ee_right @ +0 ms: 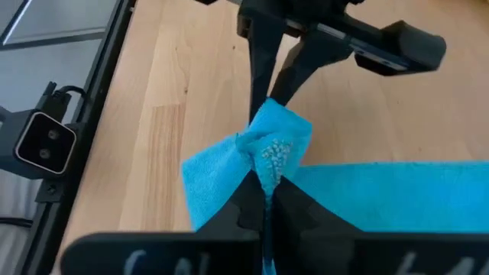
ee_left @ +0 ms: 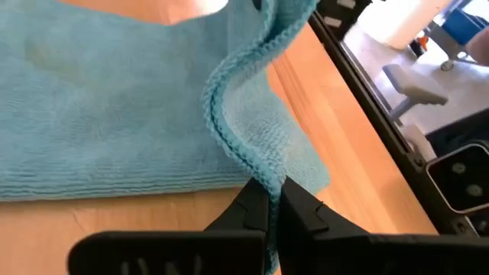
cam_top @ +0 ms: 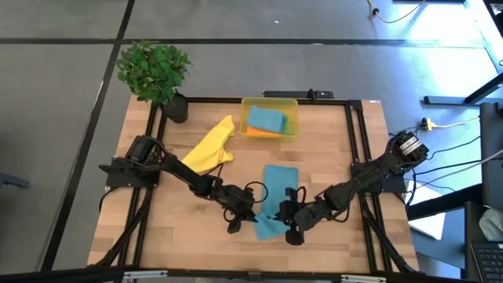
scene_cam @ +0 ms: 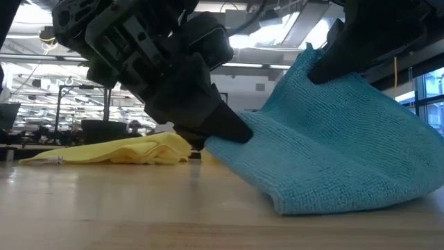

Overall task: Fold microfiber towels
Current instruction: Fold the blue microfiber cloth

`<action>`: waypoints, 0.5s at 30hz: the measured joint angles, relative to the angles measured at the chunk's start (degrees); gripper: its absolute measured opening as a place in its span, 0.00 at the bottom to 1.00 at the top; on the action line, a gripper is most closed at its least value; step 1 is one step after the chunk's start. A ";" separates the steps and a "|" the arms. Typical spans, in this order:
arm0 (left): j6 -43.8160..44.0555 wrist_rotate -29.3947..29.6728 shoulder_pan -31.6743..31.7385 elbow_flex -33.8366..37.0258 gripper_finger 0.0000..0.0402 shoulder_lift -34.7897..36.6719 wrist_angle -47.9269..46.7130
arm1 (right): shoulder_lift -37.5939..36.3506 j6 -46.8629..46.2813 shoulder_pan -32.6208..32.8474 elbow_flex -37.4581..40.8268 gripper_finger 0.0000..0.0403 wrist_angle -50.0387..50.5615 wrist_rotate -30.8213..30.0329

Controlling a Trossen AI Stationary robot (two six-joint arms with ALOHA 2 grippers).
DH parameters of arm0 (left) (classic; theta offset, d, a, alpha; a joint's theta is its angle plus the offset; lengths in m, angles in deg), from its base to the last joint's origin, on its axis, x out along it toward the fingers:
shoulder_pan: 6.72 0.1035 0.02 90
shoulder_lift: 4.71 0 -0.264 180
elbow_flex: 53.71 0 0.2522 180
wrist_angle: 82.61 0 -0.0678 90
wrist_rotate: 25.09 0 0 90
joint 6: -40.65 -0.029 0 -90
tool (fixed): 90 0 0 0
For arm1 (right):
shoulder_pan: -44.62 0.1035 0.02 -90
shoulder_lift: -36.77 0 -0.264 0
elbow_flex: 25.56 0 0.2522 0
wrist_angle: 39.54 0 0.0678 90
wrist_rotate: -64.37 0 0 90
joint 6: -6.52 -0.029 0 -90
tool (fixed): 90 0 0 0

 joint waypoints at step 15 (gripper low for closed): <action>-3.06 -0.04 -0.15 -7.11 0.00 -0.02 -13.42 | 0.00 -1.65 0.23 0.00 0.29 0.78 -0.20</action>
